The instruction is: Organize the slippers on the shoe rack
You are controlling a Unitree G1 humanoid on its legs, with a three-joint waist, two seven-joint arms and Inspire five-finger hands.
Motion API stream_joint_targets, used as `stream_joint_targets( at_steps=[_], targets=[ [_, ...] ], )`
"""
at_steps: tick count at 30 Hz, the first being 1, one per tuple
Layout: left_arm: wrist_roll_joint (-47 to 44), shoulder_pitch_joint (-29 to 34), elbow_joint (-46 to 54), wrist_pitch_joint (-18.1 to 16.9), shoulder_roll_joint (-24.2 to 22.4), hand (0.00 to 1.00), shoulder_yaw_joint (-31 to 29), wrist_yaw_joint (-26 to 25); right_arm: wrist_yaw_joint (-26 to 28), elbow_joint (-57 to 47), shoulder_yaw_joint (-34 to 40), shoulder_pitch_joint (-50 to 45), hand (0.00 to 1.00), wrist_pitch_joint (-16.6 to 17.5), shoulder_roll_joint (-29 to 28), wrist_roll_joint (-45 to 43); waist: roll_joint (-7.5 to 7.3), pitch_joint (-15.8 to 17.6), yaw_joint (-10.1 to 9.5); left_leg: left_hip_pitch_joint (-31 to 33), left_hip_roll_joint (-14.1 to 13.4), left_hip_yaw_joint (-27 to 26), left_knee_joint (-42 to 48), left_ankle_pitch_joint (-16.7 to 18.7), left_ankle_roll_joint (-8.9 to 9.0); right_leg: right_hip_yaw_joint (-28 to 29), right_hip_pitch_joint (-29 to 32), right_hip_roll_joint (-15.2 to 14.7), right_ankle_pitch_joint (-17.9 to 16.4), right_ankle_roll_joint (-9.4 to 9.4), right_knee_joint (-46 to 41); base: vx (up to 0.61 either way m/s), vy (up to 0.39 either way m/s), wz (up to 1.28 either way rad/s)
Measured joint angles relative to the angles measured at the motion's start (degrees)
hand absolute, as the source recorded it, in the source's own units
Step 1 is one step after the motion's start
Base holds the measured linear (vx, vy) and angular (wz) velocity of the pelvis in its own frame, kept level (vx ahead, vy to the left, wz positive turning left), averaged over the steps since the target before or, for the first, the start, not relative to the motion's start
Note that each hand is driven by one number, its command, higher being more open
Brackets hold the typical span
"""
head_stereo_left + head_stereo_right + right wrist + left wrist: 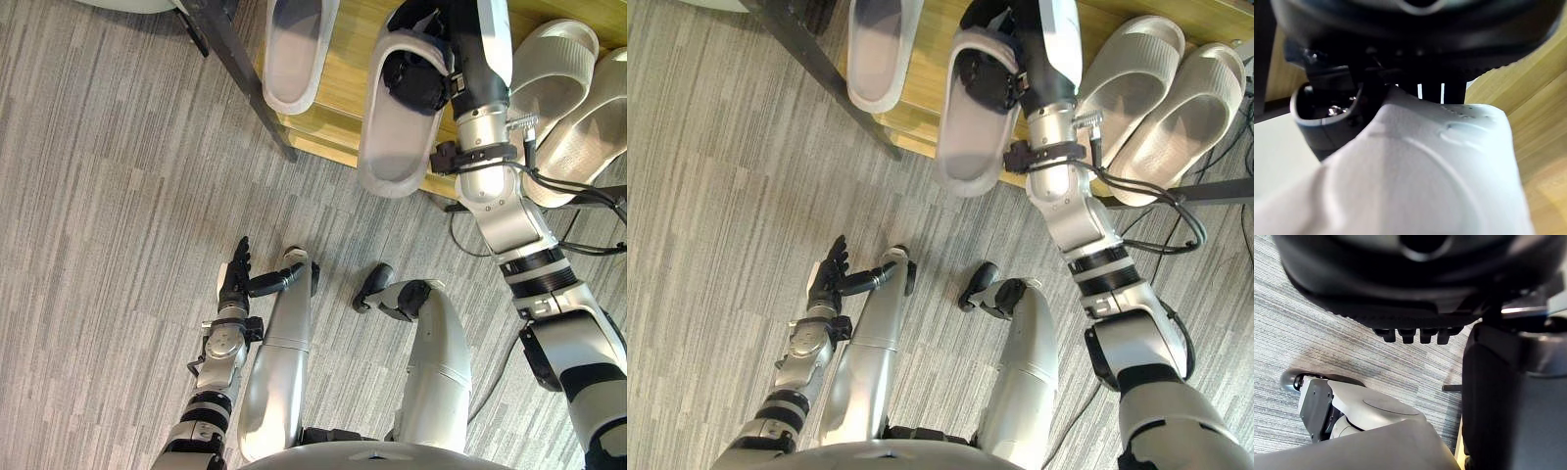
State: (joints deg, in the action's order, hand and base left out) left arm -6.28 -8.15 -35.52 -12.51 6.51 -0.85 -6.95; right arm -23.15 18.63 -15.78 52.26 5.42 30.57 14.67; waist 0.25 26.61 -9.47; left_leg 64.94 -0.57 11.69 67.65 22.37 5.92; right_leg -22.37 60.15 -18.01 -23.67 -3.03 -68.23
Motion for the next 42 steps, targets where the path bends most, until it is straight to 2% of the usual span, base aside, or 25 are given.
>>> stream_joint_targets(
  at_steps=[4, 5, 15, 25, 42],
  targets=[
    [-0.1, -0.3, 0.6, -0.2, -0.2, 1.00, 0.8, -0.1, -0.5, 5.4, -0.2, 3.7, 0.00, -0.6, 0.0, 0.0, -0.03, 0.0, -0.90, 1.1, 0.5, 0.2, -0.1, 0.0, 0.07, -0.8, 0.8, -0.9, -0.2, -0.14, -0.3, 0.03, 0.072, 0.11],
    [-0.4, -0.4, 0.6, -0.5, -0.2, 1.00, 1.2, -0.1, -1.0, 6.8, -0.2, 4.7, 1.00, -0.9, -0.1, 0.0, -0.05, 0.0, -1.10, 1.5, 0.8, 0.4, -0.1, -0.1, 0.11, -1.5, 0.8, -1.5, -0.3, -0.15, -0.4, 0.03, 0.090, 0.10],
    [-1.0, -1.4, 0.5, -0.6, -0.8, 1.00, 2.2, -0.8, -3.7, 12.3, -0.3, 10.6, 1.00, -1.6, -1.2, -0.3, -0.17, 0.1, -1.78, 2.7, 2.6, 1.4, -0.5, -0.6, 0.28, -3.9, 0.8, -4.0, -1.0, -0.23, -0.7, 0.01, 0.082, 0.11],
    [-1.0, -1.6, 0.1, -0.4, -1.4, 1.00, 2.1, -3.2, -6.0, 12.4, 0.3, 10.9, 1.00, -2.4, -1.2, -1.2, -0.38, 0.2, -1.80, 2.3, 2.8, 1.5, -0.5, -0.7, 0.55, -3.9, 0.4, -4.2, -1.1, -0.23, -0.8, 0.01, 0.075, 0.02],
    [-1.0, -1.6, -2.1, 1.8, -1.0, 1.00, 1.5, -3.5, -6.1, 0.9, 3.3, 0.0, 1.00, -2.3, -1.2, -1.1, -0.58, 0.3, -1.03, -2.2, 2.0, 0.2, -1.7, -0.7, 0.52, -2.9, -2.9, -3.7, -1.1, -0.16, -0.2, 0.00, 0.058, -0.02]
  ],
)
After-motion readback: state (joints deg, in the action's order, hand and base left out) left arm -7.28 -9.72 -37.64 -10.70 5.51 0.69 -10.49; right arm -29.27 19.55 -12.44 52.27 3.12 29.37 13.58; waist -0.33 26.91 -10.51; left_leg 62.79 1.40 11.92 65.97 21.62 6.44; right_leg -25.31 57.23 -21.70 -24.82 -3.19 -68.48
